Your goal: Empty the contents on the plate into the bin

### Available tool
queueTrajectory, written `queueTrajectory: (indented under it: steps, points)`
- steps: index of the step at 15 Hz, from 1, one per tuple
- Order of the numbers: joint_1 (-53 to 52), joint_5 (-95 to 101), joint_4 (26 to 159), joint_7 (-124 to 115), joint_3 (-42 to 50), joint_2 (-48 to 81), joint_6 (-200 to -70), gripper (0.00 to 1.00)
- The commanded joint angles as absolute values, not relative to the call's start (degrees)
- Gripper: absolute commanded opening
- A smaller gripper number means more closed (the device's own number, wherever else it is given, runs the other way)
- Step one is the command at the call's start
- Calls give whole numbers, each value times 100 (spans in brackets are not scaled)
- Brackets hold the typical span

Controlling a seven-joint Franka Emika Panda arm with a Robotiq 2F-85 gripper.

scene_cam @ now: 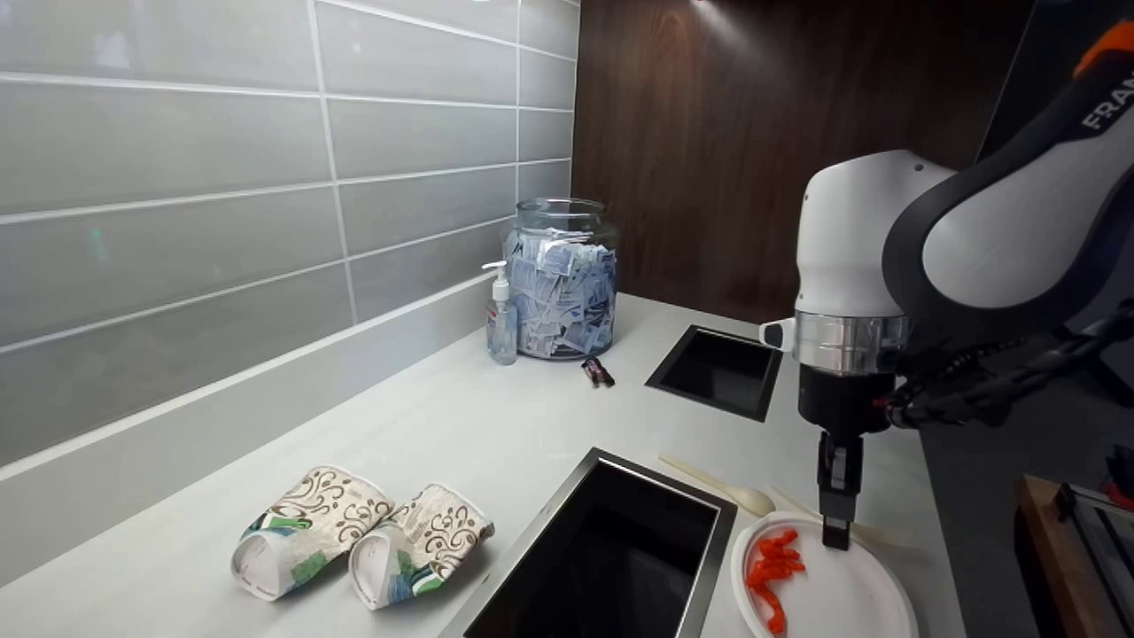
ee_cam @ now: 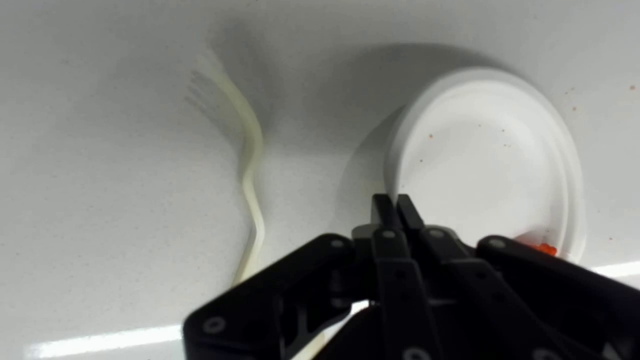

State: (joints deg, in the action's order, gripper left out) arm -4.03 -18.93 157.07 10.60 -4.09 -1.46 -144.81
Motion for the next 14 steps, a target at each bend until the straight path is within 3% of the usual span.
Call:
queueTrajectory:
  steps: [1,7,9,14]
  points:
    - [-385,-1813,15748,1118,-356,-150,-14427,1]
    - [-331,-1758,15713,1162,-288,99,-14344,1]
    - [-322,-1755,15718,1197,-285,182,-14377,29]
    - [-288,-1690,15719,1277,-306,241,-14445,65]
